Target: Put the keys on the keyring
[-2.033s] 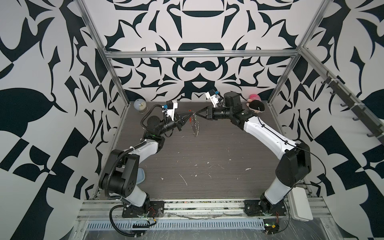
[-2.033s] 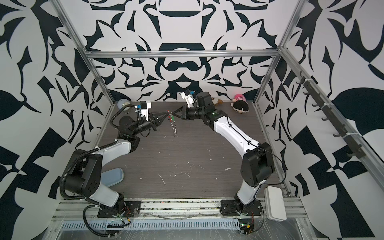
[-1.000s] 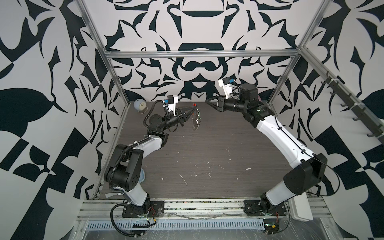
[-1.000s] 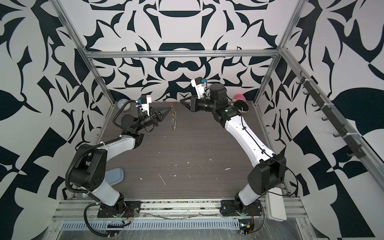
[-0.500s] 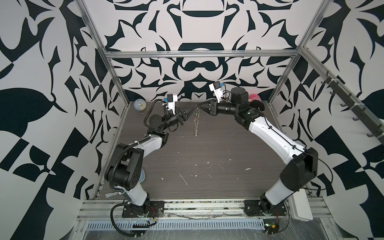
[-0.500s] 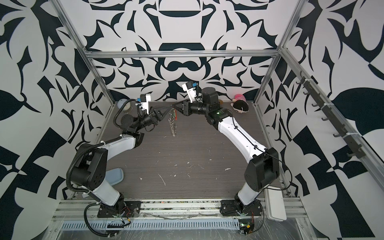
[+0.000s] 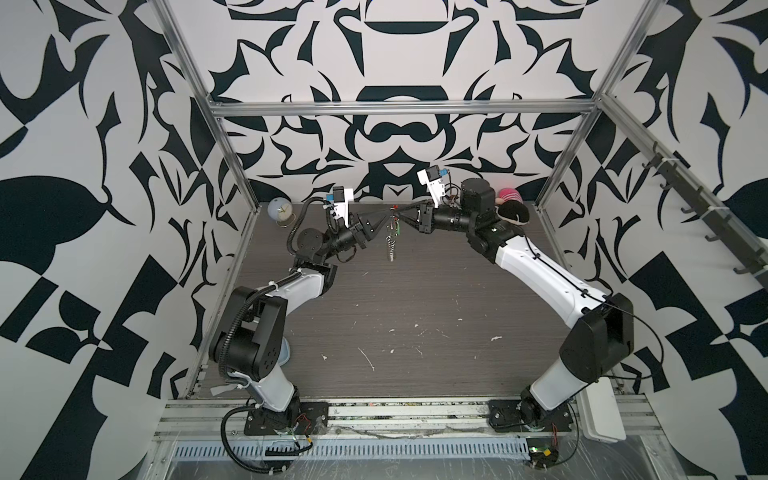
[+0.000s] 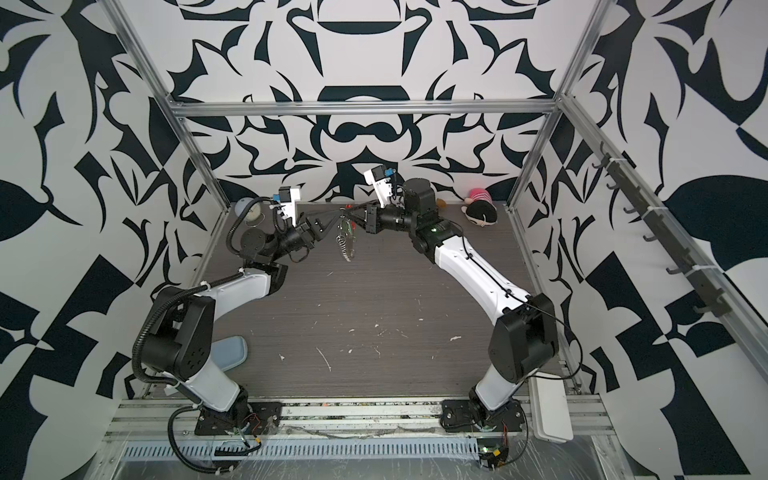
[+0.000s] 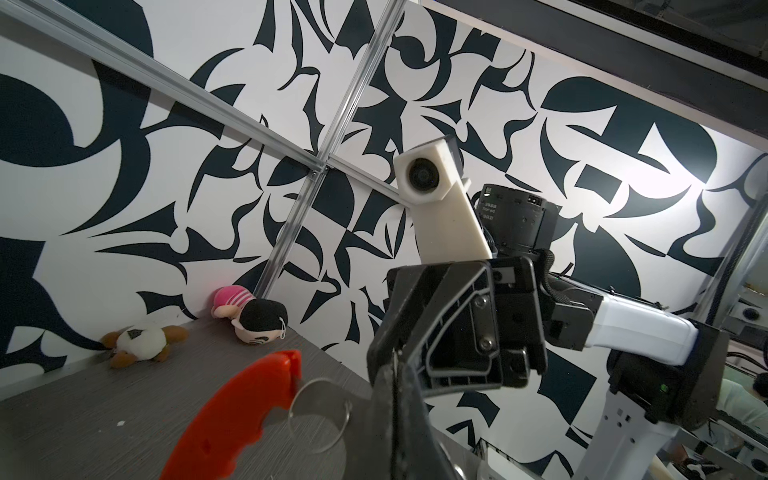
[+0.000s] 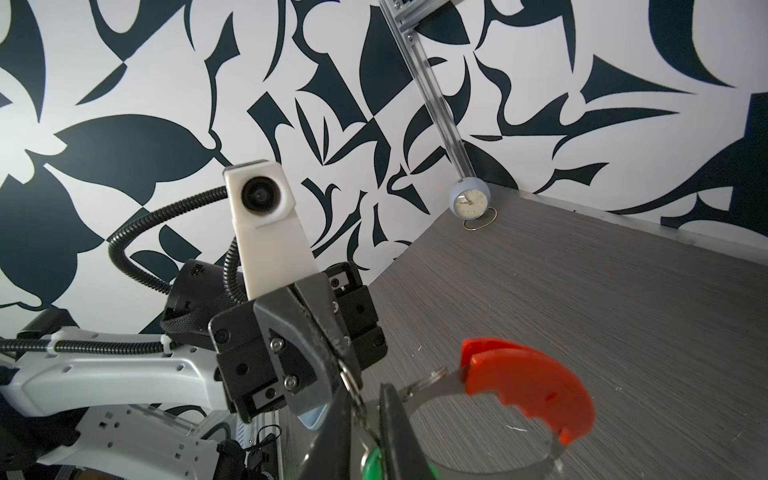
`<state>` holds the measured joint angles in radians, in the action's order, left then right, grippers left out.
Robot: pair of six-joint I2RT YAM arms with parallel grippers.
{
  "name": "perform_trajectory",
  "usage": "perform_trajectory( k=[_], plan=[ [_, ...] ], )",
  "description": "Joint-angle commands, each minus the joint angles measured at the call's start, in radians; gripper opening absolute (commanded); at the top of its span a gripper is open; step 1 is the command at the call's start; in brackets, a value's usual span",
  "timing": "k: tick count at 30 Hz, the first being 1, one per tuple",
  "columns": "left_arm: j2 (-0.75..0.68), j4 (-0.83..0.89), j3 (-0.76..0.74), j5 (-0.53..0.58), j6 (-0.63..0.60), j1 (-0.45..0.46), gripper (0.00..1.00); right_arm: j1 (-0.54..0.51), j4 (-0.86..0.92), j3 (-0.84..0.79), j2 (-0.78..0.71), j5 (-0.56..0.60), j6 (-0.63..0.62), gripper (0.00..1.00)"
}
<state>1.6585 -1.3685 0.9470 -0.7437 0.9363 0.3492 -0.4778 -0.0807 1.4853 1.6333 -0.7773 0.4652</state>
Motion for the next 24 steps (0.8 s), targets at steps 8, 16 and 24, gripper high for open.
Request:
perform_trajectory(
  k=[8, 16, 24],
  plan=[
    [0.006, -0.073, 0.061, 0.003, 0.037, 0.004, 0.00, -0.005, -0.096, -0.001, -0.010, -0.035, 0.029, 0.02],
    [0.013, -0.073, 0.053, -0.010, 0.002, 0.004, 0.07, -0.005, -0.108, 0.005, -0.010, -0.033, 0.021, 0.00],
    [-0.162, 0.488, 0.003, -0.129, -0.544, 0.003, 0.25, -0.006, 0.239, 0.095, 0.002, 0.080, -0.349, 0.00]
  ],
)
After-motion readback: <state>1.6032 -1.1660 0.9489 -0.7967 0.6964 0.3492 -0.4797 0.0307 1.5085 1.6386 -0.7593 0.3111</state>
